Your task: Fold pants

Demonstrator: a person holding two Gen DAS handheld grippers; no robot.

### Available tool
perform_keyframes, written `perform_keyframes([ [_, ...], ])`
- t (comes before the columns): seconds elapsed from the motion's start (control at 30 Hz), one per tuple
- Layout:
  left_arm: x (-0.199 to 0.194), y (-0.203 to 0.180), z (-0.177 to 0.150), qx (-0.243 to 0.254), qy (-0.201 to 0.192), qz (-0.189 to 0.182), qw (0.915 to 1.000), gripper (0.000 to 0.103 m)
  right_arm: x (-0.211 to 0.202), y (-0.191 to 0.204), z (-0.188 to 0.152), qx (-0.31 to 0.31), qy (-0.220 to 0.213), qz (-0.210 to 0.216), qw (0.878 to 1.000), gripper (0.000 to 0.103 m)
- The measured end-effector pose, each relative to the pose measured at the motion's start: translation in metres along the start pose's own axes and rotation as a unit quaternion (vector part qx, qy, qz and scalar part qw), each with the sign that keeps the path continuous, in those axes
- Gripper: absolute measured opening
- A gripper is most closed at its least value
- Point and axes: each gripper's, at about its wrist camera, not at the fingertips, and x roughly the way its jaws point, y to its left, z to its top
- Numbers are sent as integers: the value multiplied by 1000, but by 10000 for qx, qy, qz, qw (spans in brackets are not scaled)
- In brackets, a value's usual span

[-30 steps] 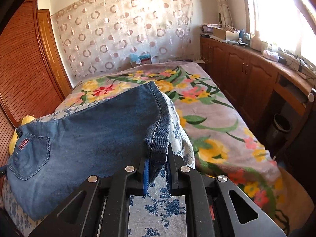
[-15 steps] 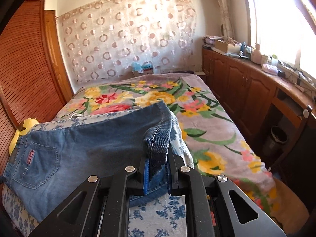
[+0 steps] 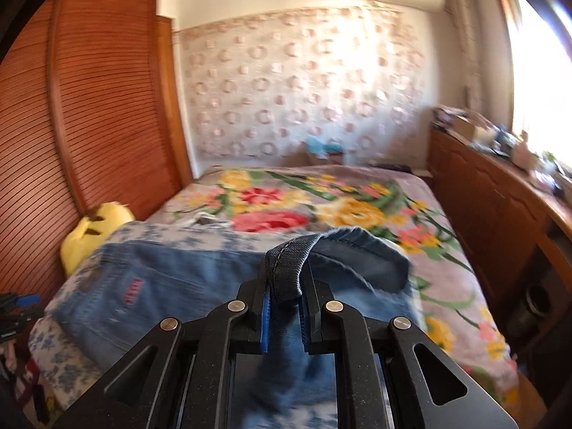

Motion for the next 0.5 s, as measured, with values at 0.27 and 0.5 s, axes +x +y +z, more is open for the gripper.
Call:
perform_keyframes([
  [0.27, -13, 14, -1, -246, -163, 30, 9996, 81, 11, 73, 11, -480, -23, 985, 9940, 12],
  [0.5, -23, 23, -3, -293, -307, 198, 9989, 81, 37, 98, 21, -773, 84, 1701, 9824, 12],
])
